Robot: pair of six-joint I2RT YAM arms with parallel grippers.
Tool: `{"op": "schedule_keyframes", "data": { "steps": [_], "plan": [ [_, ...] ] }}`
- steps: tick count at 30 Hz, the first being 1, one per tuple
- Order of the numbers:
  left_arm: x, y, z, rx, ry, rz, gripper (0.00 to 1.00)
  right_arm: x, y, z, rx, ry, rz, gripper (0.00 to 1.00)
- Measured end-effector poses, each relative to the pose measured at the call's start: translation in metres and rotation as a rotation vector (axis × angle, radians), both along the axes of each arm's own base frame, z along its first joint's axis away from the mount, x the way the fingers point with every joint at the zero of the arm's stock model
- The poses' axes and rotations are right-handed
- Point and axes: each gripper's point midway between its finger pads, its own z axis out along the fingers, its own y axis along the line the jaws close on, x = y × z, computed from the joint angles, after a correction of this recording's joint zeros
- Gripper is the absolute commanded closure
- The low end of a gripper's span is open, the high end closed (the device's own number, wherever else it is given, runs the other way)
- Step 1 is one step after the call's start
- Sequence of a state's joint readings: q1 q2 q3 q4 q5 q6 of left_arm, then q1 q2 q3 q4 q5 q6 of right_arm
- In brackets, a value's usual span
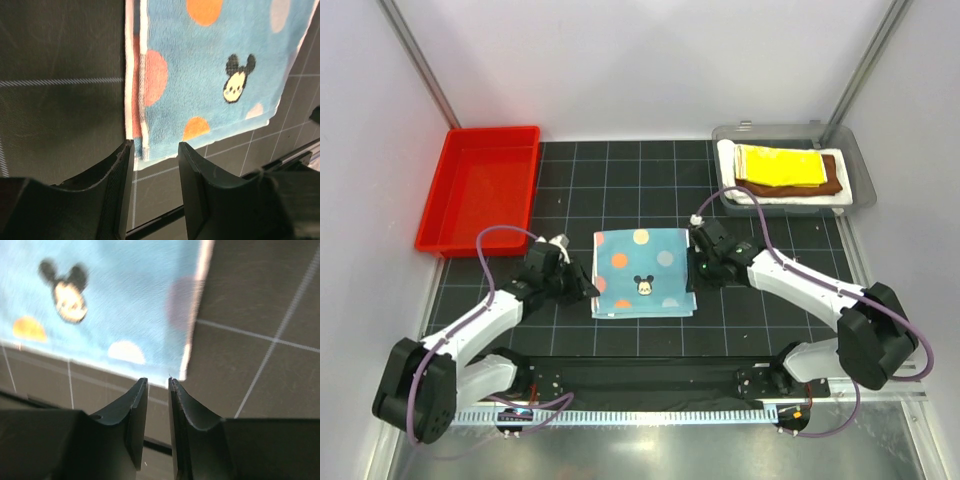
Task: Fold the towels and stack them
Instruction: Fold the towel
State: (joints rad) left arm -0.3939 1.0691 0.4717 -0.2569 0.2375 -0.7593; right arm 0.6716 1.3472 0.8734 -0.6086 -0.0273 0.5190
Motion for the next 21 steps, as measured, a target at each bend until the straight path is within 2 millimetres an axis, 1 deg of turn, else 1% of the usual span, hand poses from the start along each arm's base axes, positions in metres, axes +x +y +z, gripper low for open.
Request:
{"op": "schedule_keyframes", "data": {
  "steps": [2, 4, 8, 10, 14, 18, 21],
  "plan": [
    [-0.006, -0.004, -0.005, 0.004, 0.032, -0.012, 0.57, 0.006, -0.008, -0.008, 0.002, 0.006, -0.094, 0.69],
    [-0.010, -0.008, -0.008, 0.003, 0.050, -0.019, 0.58, 0.006, -0.016, -0.018, 0.001, 0.025, -0.170, 0.68],
    [-0.014, -0.012, -0.012, 0.007, 0.076, -0.011, 0.57, -0.007, -0.028, -0.044, -0.006, 0.073, -0.285, 0.67],
    [-0.016, -0.014, -0.014, 0.009, 0.088, -0.006, 0.58, -0.013, -0.033, -0.052, -0.003, 0.088, -0.332, 0.61],
    [-0.018, -0.014, -0.021, 0.025, 0.117, 0.007, 0.59, -0.017, -0.037, -0.055, 0.027, 0.082, -0.404, 0.59],
    [-0.020, -0.016, -0.027, 0.044, 0.131, 0.010, 0.61, -0.012, -0.036, -0.053, 0.063, 0.056, -0.452, 0.59],
    [-0.022, -0.018, -0.033, 0.058, 0.144, 0.011, 0.65, -0.008, -0.033, -0.053, 0.090, 0.042, -0.471, 0.59]
  ]
}}
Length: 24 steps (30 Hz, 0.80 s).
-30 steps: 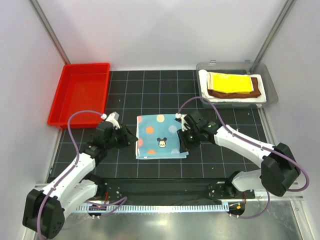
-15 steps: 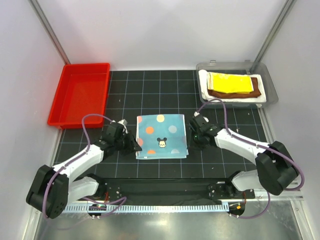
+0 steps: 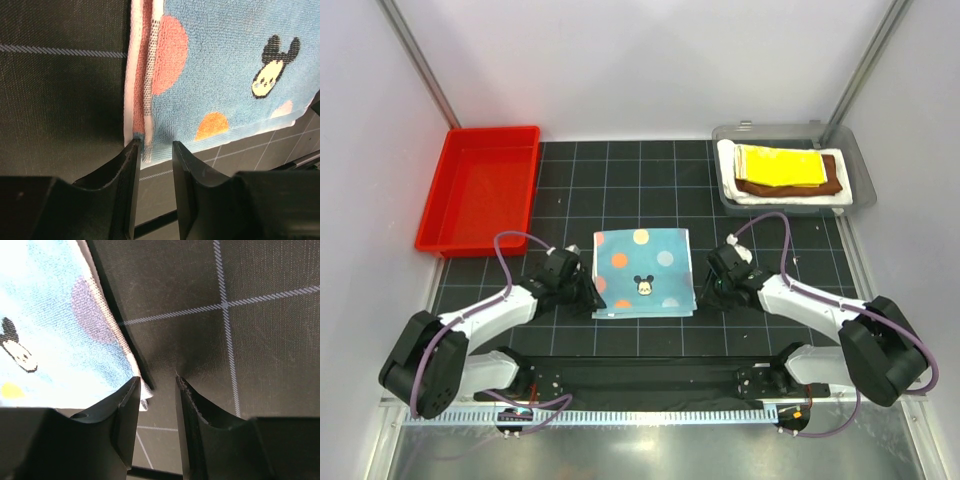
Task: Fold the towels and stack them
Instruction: Fold the towel
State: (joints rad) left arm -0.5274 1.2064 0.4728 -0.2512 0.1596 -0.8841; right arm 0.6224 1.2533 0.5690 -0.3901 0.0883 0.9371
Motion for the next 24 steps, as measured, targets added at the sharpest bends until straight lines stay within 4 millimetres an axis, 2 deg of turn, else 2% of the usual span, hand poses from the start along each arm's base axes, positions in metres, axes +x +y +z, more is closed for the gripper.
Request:
{"op": "schedule_keyframes", "data": {
  "steps": [7, 14, 16, 17, 20, 21, 23, 24],
  "plan": [
    [0.002, -0.003, -0.002, 0.007, -0.011, 0.002, 0.74, 0.003, 0.004, -0.004, 0.041, -0.022, -0.028, 0.59],
    [0.002, -0.002, -0.003, 0.010, -0.009, 0.010, 0.92, 0.008, 0.014, -0.003, 0.074, -0.054, 0.018, 0.59],
    [0.001, -0.003, -0.003, 0.009, -0.007, 0.013, 0.96, 0.008, 0.016, -0.002, 0.077, -0.060, 0.041, 0.63],
    [0.001, -0.003, -0.003, 0.009, -0.007, 0.012, 1.00, 0.008, 0.017, -0.003, 0.078, -0.060, 0.048, 0.70],
    [0.001, -0.003, -0.003, 0.008, -0.006, 0.014, 1.00, 0.007, 0.017, -0.005, 0.067, -0.060, 0.067, 0.81],
    [0.001, -0.003, -0.003, 0.008, -0.006, 0.014, 1.00, 0.006, 0.016, -0.006, 0.061, -0.057, 0.072, 0.89],
    [0.001, -0.003, -0.002, 0.008, -0.007, 0.014, 1.00, 0.005, 0.014, -0.006, 0.049, -0.057, 0.083, 0.99],
    [0.001, -0.003, -0.002, 0.008, -0.006, 0.013, 1.00, 0.005, 0.014, -0.007, 0.046, -0.059, 0.089, 0.99]
  ]
}}
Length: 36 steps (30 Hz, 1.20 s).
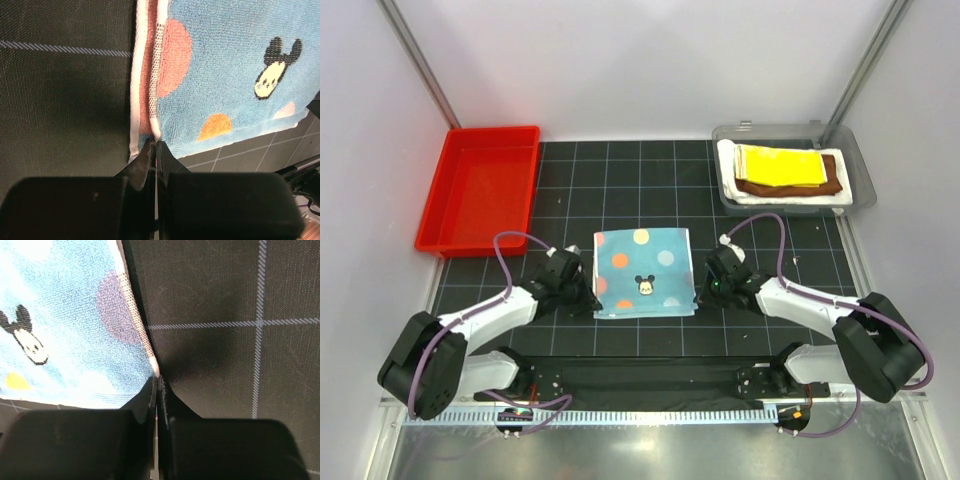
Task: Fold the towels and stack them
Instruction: Fold the towel
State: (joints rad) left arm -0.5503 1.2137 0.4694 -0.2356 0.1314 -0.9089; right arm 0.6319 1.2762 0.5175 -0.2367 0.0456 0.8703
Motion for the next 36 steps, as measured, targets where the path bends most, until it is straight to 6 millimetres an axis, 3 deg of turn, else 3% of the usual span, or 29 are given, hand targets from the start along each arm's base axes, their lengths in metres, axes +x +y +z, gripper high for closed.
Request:
{"op": "schedule_keyframes", "data": {
  "steps": [9, 14, 17, 20, 24, 26, 36],
  "plan": [
    [0.003, 0.001, 0.018, 0.019, -0.005, -0.003, 1.00, -0.002, 0.005, 0.010, 0.007, -0.017, 0.078, 0.99],
    [0.024, -0.004, 0.063, 0.042, -0.063, -0.022, 1.00, 0.013, 0.026, 0.052, 0.076, -0.073, 0.126, 0.99],
    [0.027, -0.001, 0.079, 0.054, -0.093, -0.026, 1.00, 0.014, 0.040, 0.073, 0.151, -0.118, 0.161, 0.99],
    [0.014, 0.008, 0.066, 0.085, -0.061, -0.028, 1.00, 0.004, 0.041, 0.063, 0.174, -0.110, 0.183, 0.99],
    [-0.022, 0.029, 0.019, 0.152, 0.067, -0.035, 1.00, -0.025, 0.022, 0.020, 0.132, -0.012, 0.177, 0.99],
    [-0.034, 0.030, 0.008, 0.151, 0.112, -0.045, 1.00, -0.036, 0.014, 0.006, 0.117, 0.024, 0.167, 0.99],
    [-0.035, 0.023, 0.009, 0.118, 0.112, -0.056, 1.00, -0.034, 0.013, 0.012, 0.123, -0.022, 0.158, 0.99]
  ]
}}
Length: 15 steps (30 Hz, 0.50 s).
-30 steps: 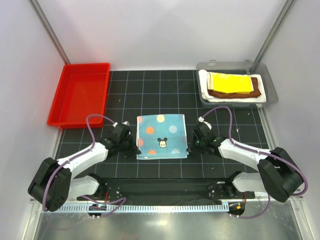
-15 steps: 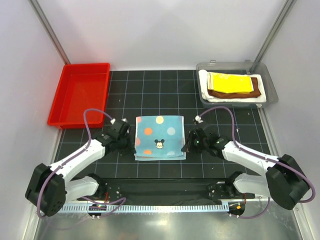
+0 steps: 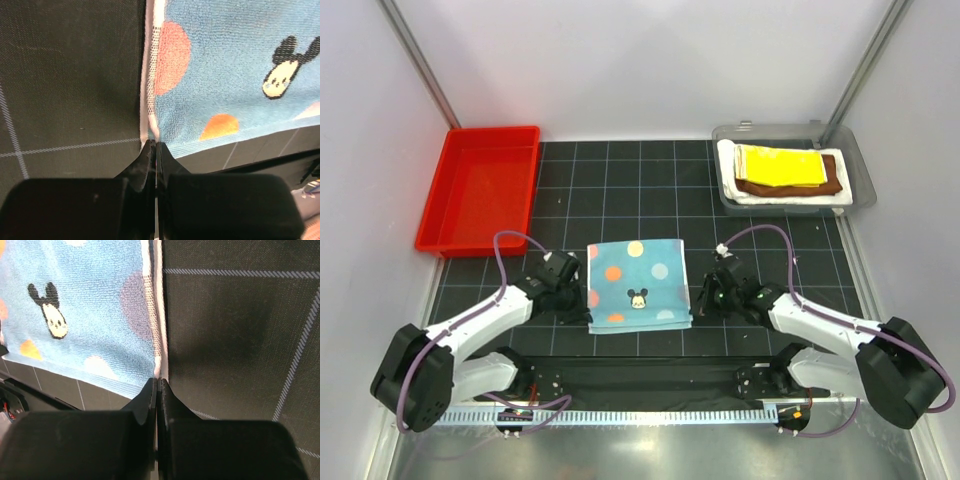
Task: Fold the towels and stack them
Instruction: Fold the towel
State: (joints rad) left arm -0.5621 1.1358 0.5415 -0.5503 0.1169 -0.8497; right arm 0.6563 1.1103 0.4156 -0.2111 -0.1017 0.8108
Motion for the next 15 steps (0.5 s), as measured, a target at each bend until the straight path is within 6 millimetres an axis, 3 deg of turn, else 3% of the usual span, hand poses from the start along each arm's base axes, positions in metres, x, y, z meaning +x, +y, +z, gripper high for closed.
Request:
{"op": "schedule_keyframes", "data": {
  "steps": [4, 9, 11, 13, 15],
  "plan": [
    [-0.001, -0.005, 0.011, -0.037, -0.006, 0.004, 1.00, 0.002, 0.004, 0.012, 0.001, 0.009, 0.009, 0.99],
    [0.017, -0.024, 0.064, -0.130, -0.092, 0.002, 1.00, 0.025, 0.027, 0.077, 0.105, -0.101, 0.035, 0.99],
    [0.018, -0.029, 0.078, -0.157, -0.136, -0.003, 1.00, 0.024, 0.030, 0.092, 0.148, -0.142, 0.046, 0.99],
    [0.009, -0.028, 0.074, -0.162, -0.135, -0.003, 1.00, 0.017, 0.027, 0.089, 0.164, -0.144, 0.049, 0.99],
    [-0.004, -0.024, 0.056, -0.142, -0.100, 0.004, 1.00, 0.007, 0.022, 0.072, 0.157, -0.115, 0.048, 0.99]
  ]
}}
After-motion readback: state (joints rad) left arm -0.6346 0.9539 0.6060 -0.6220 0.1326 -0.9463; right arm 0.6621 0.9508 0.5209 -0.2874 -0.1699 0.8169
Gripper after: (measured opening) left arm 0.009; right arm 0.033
